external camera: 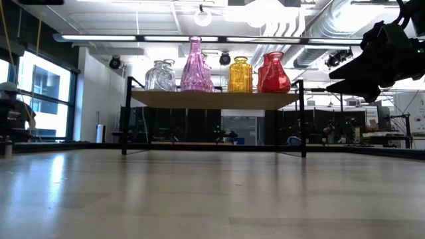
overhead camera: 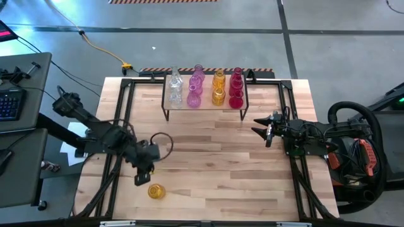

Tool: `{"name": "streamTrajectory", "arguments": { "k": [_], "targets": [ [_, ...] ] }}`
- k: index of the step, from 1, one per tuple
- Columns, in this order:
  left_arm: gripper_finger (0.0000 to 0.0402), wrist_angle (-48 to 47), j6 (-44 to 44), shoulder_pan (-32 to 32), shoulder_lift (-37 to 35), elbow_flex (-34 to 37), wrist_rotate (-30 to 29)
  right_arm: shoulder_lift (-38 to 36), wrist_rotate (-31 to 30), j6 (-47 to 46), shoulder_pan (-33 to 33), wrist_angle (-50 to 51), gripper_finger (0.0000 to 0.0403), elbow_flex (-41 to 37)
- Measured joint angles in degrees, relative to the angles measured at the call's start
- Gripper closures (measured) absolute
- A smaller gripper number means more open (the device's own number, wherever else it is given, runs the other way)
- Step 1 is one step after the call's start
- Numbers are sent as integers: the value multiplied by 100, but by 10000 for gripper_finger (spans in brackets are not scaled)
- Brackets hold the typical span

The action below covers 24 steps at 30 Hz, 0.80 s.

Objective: Sort vases onto shelf
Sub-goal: Put the yellow vase on the shelf aligned with the other yellow vase

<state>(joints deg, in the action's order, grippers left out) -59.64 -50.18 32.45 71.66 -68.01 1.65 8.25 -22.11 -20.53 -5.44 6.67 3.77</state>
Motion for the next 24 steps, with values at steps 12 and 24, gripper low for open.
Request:
{"name": "streamTrajectory", "arguments": {
  "k": [12,24],
  "targets": [
    [282,141,-393,847,615,2,-273,0,0,0,0,0,176,0],
    [282,569,-466,1152,1170,2,-355,0,0,0,0,-1,176,0]
  ]
}}
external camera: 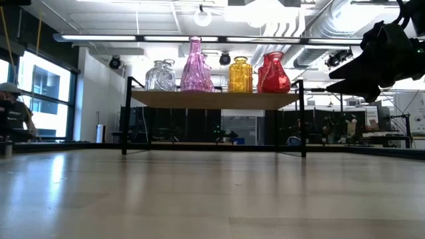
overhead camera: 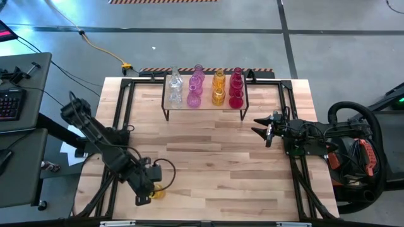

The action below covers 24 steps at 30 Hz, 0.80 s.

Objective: Sort vases onto shelf
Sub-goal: Put the yellow vase on the shelf aligned with the other yellow vase

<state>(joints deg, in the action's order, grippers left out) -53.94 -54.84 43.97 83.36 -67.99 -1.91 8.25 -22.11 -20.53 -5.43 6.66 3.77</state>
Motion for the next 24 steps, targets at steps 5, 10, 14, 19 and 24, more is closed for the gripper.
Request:
{"name": "streamTrajectory", "arguments": {
  "k": [5,10,14,19,24],
  "targets": [
    [282,41,-8,46,180,0,-10,0,0,0,0,0,176,0],
    [282,43,75,46,319,0,-33,0,0,0,0,0,176,0],
    [282,37,107,46,468,0,-39,0,0,0,-1,0,176,0],
    [283,115,269,46,595,-11,-51,0,0,0,0,0,176,0],
    [310,168,296,46,594,-11,-59,0,0,0,0,0,176,0]
  ]
}}
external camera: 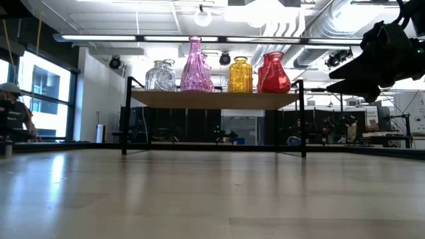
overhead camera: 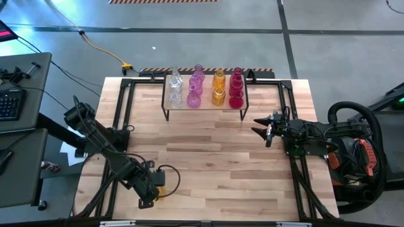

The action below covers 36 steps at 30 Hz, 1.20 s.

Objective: Sort vases onto shelf
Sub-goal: Put the yellow vase on the shelf aligned with the other yellow vase

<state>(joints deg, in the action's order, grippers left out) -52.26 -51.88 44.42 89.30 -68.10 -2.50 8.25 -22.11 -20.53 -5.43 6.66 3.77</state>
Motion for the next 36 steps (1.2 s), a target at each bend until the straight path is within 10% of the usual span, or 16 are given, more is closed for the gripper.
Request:
{"name": "streamTrajectory", "arguments": {
  "k": [7,36],
  "targets": [
    [378,-7,55,2,-9,0,-11,0,0,0,-1,0,176,0],
    [374,-41,626,-305,-420,22,-27,-1,0,0,-2,-2,176,0]
  ]
}}
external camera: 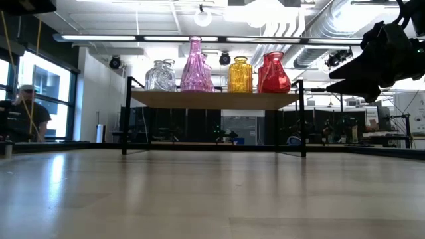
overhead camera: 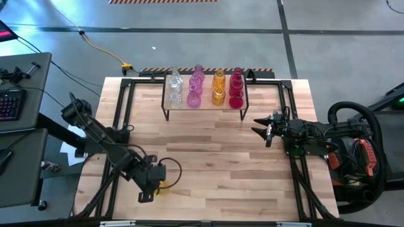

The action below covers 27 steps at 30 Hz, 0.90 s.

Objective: Sort vases onto shelf
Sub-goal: Put the yellow vase on the shelf aligned with the other yellow vase

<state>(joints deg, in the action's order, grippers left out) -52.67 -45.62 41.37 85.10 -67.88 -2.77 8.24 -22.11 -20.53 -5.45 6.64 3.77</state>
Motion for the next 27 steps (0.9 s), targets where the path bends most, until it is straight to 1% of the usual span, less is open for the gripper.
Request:
{"name": "streamTrajectory", "arguments": {
  "k": [8,15,23,27],
  "targets": [
    [374,17,356,-405,-331,-2,79,-1,0,0,0,0,176,0],
    [374,42,392,-966,-669,-9,79,1,0,0,1,2,176,0],
    [373,524,394,-1702,-959,-13,79,1,0,0,0,1,176,0],
    [374,721,531,-2017,-1025,-17,81,0,0,0,1,1,176,0]
  ]
}}
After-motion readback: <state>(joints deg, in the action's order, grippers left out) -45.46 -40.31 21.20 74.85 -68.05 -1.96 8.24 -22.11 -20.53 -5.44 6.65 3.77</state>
